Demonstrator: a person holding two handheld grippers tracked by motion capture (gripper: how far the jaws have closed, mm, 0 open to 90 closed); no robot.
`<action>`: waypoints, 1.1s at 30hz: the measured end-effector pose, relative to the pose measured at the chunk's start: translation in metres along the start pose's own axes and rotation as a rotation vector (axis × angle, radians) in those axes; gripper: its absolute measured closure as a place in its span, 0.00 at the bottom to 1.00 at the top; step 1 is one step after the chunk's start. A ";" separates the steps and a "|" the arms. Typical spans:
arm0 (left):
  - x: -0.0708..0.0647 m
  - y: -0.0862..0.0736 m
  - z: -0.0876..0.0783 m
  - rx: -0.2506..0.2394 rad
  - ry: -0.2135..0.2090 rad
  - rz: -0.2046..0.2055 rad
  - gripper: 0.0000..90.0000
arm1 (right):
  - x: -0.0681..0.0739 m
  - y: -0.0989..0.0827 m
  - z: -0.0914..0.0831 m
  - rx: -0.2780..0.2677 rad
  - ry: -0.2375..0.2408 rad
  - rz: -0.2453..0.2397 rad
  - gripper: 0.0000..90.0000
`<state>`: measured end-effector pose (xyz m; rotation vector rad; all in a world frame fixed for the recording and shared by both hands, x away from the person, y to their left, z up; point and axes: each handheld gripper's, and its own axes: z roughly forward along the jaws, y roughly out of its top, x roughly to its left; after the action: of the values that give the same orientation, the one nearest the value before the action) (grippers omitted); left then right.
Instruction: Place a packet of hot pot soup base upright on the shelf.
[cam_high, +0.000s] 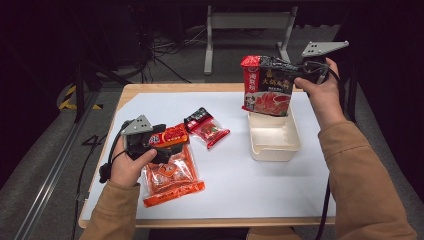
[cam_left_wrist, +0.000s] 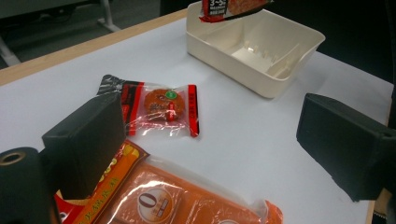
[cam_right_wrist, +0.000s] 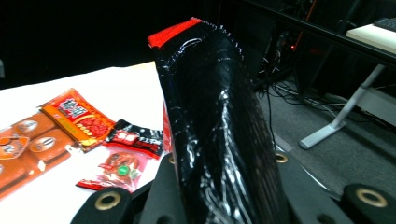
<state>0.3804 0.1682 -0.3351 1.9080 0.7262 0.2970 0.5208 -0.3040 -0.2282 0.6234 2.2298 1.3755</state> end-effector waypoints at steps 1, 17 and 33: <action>0.000 -0.001 -0.001 0.002 0.004 -0.005 0.10 | -0.001 -0.001 0.000 -0.003 -0.002 0.000 0.89; 0.005 -0.014 -0.014 0.018 0.039 -0.031 0.09 | -0.028 -0.018 0.014 -0.015 -0.017 -0.033 0.89; 0.007 -0.016 -0.014 0.020 0.033 -0.039 0.08 | -0.040 -0.037 0.025 0.021 -0.027 -0.016 0.89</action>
<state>0.3735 0.1877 -0.3444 1.9091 0.7900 0.2985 0.5625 -0.3246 -0.2667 0.6260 2.2263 1.3299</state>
